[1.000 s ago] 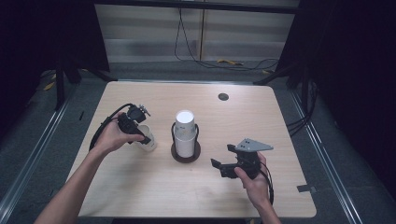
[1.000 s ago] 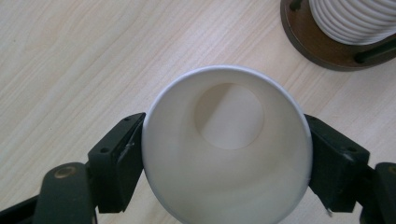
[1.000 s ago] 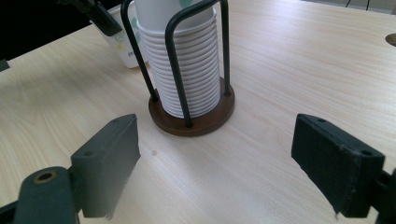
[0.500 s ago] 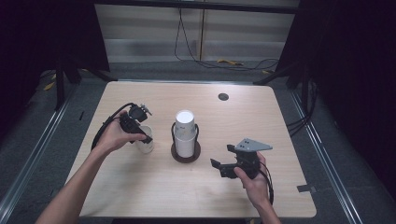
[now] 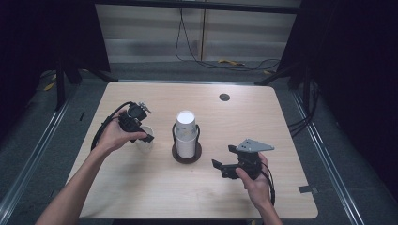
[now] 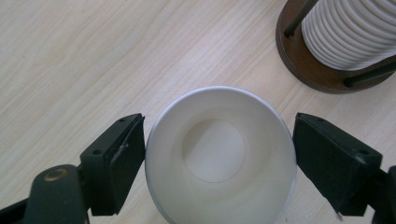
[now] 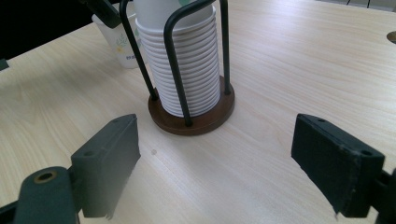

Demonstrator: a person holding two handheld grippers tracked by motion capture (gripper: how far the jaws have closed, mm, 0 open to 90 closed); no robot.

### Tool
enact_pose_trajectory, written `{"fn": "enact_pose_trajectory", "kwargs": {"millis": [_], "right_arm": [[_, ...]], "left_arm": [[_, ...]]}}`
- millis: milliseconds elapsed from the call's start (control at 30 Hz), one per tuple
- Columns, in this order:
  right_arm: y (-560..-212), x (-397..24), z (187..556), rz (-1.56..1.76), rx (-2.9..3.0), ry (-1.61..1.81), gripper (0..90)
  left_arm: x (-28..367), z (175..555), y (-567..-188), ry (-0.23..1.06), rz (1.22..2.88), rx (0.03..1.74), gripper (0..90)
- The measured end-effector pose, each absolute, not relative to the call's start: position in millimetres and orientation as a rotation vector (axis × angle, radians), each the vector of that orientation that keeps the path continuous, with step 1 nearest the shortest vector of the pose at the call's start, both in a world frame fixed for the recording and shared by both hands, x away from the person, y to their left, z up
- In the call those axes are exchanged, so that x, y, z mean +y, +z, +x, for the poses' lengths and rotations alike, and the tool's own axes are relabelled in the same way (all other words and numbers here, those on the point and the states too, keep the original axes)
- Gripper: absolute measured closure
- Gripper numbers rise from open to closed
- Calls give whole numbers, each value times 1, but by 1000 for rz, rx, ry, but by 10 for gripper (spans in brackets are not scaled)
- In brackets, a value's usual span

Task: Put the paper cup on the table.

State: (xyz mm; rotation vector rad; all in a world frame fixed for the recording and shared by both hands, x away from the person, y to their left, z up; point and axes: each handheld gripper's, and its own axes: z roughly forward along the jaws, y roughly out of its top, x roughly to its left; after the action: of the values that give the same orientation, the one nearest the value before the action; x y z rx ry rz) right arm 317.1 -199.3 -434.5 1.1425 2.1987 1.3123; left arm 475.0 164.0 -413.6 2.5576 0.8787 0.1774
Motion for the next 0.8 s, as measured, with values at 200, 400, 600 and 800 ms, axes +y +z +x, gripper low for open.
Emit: {"fn": "enact_pose_trajectory", "kwargs": {"millis": [200, 400, 600, 800], "right_arm": [[-435, -199, 317, 1147, 2198, 1310, 149], [-434, -199, 317, 1147, 2200, 1310, 149], [-434, -200, 317, 1150, 2195, 1312, 148], [-434, -200, 317, 1153, 2193, 1312, 148]], "left_arm": [[169, 473, -406, 162, 2482, 861, 180], [173, 470, -402, 185, 2431, 865, 175], [174, 462, -400, 206, 2373, 822, 172], [180, 454, -397, 224, 2293, 800, 174]]}}
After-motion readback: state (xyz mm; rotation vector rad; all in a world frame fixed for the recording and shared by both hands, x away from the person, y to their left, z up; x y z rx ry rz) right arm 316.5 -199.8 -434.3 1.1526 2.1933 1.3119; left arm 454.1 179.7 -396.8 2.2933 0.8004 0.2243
